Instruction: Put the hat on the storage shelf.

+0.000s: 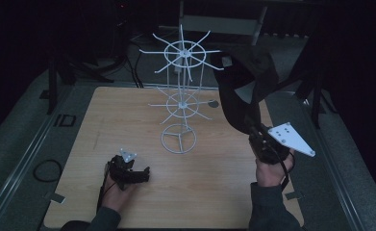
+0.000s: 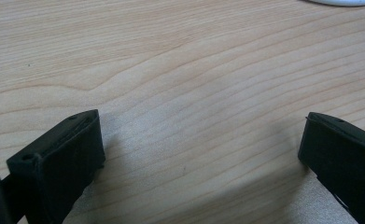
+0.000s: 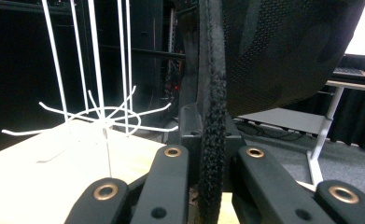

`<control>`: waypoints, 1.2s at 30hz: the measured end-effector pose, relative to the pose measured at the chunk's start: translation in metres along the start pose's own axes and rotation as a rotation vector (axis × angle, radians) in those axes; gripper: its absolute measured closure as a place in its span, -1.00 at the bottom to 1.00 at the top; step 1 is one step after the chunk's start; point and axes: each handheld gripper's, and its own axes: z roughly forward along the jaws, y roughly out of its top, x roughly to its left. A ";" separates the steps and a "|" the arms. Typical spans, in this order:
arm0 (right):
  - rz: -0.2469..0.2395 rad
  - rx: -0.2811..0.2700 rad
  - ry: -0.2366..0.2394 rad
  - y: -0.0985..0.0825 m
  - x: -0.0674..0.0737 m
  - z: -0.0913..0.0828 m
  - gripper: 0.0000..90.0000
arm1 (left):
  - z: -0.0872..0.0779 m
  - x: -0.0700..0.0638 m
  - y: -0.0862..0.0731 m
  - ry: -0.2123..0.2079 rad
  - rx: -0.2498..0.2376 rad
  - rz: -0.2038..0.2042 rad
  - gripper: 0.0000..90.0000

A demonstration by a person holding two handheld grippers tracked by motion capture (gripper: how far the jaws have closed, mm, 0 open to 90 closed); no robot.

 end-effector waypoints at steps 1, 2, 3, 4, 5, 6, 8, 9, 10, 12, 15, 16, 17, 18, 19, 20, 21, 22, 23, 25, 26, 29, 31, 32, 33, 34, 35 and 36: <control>-0.001 -0.003 0.000 0.000 0.001 0.000 0.92 | 0.000 0.000 0.000 -0.001 0.000 0.000 -1.00; -0.003 -0.004 0.001 0.000 0.001 0.000 0.92 | 0.000 0.000 0.000 -0.001 0.000 0.000 -1.00; -0.006 -0.004 0.000 -0.001 0.002 0.000 0.92 | 0.000 0.000 0.000 -0.001 0.000 0.000 -1.00; -0.007 -0.006 -0.001 -0.001 0.002 0.000 0.92 | 0.000 0.000 0.000 -0.001 0.000 0.000 -1.00; -0.006 -0.007 0.000 -0.001 0.003 0.000 0.92 | 0.000 0.000 0.000 -0.001 0.002 0.002 -1.00; -0.008 -0.009 0.000 -0.001 0.003 0.000 0.92 | 0.000 0.000 0.000 0.000 0.002 0.002 -1.00; -0.012 -0.012 0.001 -0.001 0.004 0.000 0.92 | 0.000 0.000 0.000 0.000 0.001 0.000 -1.00; -0.016 -0.014 0.000 -0.002 0.005 0.000 0.92 | 0.000 0.000 0.000 0.000 0.001 0.000 -1.00; -0.020 -0.015 -0.001 -0.002 0.006 0.000 0.92 | 0.000 0.000 0.000 0.000 0.001 0.000 -1.00; -0.024 -0.015 -0.001 -0.003 0.008 0.001 0.92 | 0.000 0.000 0.000 -0.001 0.001 0.000 -1.00; -0.035 -0.011 0.002 -0.006 0.010 0.002 0.92 | 0.000 0.000 0.000 -0.001 0.000 0.000 -1.00; -0.040 -0.009 0.002 -0.008 0.011 0.002 0.92 | 0.000 0.000 0.000 -0.001 0.001 0.000 -1.00; -0.042 -0.006 0.004 -0.009 0.012 0.003 0.92 | 0.000 0.000 0.000 -0.001 0.001 0.000 -1.00; -0.045 -0.006 0.005 -0.010 0.012 0.003 0.91 | 0.000 0.000 0.000 -0.001 0.001 0.000 -1.00; -0.044 -0.003 0.006 -0.012 0.012 0.003 0.91 | 0.000 0.000 0.000 -0.001 0.001 0.000 -1.00; -0.047 0.000 0.009 -0.014 0.013 0.004 0.91 | 0.000 0.000 0.000 -0.001 0.000 0.000 -1.00; -0.053 0.004 0.008 -0.016 0.013 0.004 0.91 | 0.000 0.000 0.000 -0.001 0.000 0.000 -1.00; -0.058 0.006 0.009 -0.017 0.014 0.004 0.91 | 0.000 0.000 0.000 -0.001 0.000 -0.001 -1.00; -0.058 0.008 0.012 -0.019 0.015 0.004 0.91 | 0.000 0.000 0.000 -0.001 0.000 0.000 -1.00; -0.062 0.014 0.020 -0.022 0.016 0.005 0.90 | 0.000 0.000 0.000 -0.001 0.000 -0.001 -1.00; -0.062 0.014 0.020 -0.022 0.016 0.005 0.90 | 0.000 0.000 0.000 -0.001 0.000 -0.001 -1.00; -0.082 0.023 0.032 -0.027 0.021 0.007 0.88 | 0.000 0.000 0.000 -0.001 0.000 0.000 -1.00; -0.088 0.034 0.046 -0.029 0.023 0.009 0.86 | 0.000 0.000 0.000 0.000 0.000 -0.001 -1.00; -0.093 0.040 0.056 -0.030 0.023 0.009 0.84 | 0.000 0.000 0.000 0.000 0.000 -0.001 -1.00; -0.099 0.048 0.067 -0.031 0.025 0.011 0.83 | 0.000 0.000 0.000 0.000 0.000 -0.001 -1.00; -0.105 0.050 0.077 -0.032 0.026 0.012 0.81 | 0.000 0.000 0.000 -0.001 0.000 -0.001 -1.00; -0.111 0.056 0.088 -0.032 0.027 0.012 0.80 | 0.000 0.000 0.000 -0.001 0.000 -0.001 -1.00; -0.115 0.062 0.096 -0.033 0.028 0.013 0.78 | 0.000 0.000 0.000 0.000 0.000 0.000 -1.00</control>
